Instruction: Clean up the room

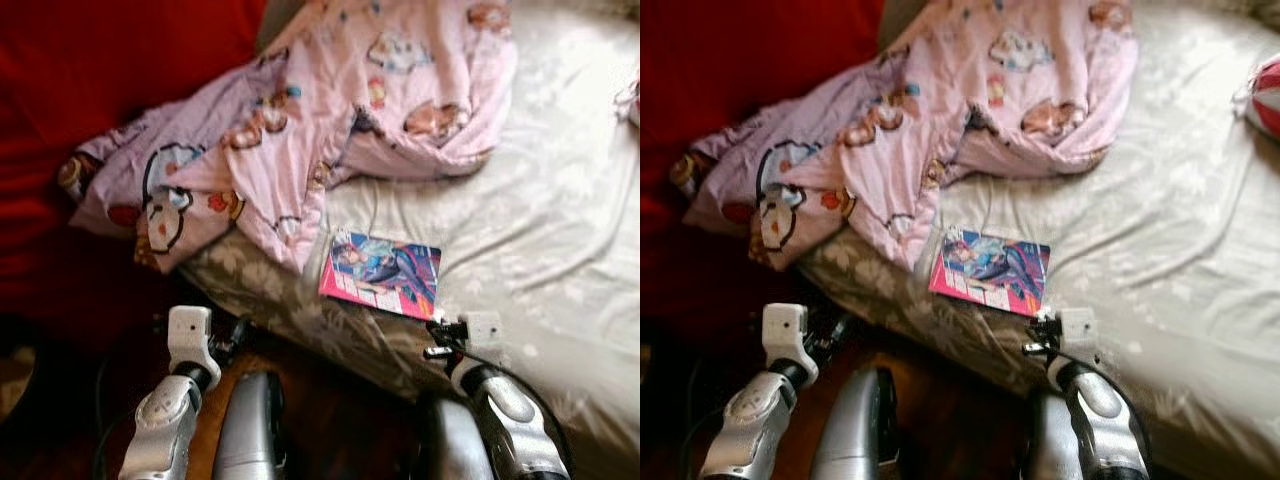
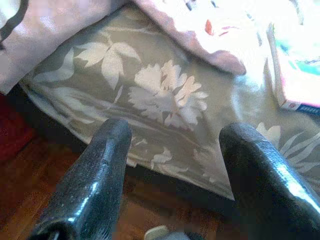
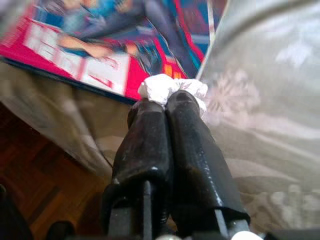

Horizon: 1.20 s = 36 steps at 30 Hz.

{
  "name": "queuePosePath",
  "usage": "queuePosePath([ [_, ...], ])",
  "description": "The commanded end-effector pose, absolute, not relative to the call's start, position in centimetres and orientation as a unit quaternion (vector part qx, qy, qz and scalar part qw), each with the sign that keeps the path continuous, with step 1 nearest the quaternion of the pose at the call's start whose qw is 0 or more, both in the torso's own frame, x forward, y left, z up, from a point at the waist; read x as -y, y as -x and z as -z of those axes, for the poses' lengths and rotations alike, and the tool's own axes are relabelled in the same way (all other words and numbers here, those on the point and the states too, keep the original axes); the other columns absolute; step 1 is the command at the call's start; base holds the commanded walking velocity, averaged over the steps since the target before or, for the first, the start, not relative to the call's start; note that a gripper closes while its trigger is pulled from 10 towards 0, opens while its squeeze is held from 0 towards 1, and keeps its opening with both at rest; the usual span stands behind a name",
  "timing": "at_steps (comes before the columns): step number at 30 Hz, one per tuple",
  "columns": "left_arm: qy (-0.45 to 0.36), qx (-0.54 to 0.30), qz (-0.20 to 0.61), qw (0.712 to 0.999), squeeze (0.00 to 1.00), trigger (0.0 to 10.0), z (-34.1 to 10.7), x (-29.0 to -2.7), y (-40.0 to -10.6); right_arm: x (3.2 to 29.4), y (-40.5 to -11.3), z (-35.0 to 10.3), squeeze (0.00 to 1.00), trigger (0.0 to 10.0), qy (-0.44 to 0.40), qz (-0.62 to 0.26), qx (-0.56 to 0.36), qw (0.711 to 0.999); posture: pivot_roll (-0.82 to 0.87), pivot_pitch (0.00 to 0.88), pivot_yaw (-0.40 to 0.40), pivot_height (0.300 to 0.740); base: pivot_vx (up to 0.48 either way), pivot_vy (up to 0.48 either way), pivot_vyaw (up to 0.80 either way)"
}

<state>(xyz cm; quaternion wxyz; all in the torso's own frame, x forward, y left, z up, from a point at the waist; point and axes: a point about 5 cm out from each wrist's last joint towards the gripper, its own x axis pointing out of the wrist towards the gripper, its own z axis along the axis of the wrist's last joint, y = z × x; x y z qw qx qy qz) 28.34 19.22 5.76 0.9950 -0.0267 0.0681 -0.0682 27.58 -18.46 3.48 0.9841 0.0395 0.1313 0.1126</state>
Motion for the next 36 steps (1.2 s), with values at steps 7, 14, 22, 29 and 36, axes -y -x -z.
queuePosePath([
  [7,0.029,-0.070,0.072,0.995,0.00,10.0,-5.3,-19.0,-28.8,19.0,-27.9,-7.4,0.00,10.0,-0.048,-0.082,-0.040,0.995,0.05,0.104,0.021,0.576,0.000,0.000,0.00],
  [14,0.043,-0.089,0.064,0.993,0.00,10.0,-4.1,-18.5,-29.1,19.6,-27.5,-4.6,0.00,10.0,-0.066,-0.013,-0.076,0.995,0.03,0.067,0.027,0.576,0.000,0.000,0.00],
  [22,0.054,-0.119,0.047,0.990,0.00,10.0,-2.5,-18.9,-28.7,19.3,-26.9,-2.1,0.00,10.0,-0.113,0.026,-0.119,0.986,0.04,0.029,0.013,0.625,0.000,0.000,0.00],
  [29,0.063,-0.155,0.041,0.985,0.00,10.0,-1.1,-18.5,-28.5,20.4,-26.7,0.2,0.00,10.0,-0.115,0.053,-0.175,0.976,0.03,0.000,0.012,0.665,0.000,0.000,0.00],
  [36,0.066,-0.208,0.038,0.975,0.00,10.0,0.3,-18.1,-28.3,20.8,-26.2,1.7,0.00,10.0,-0.123,0.077,-0.222,0.964,0.01,0.000,0.022,0.705,0.000,0.000,0.00],
])
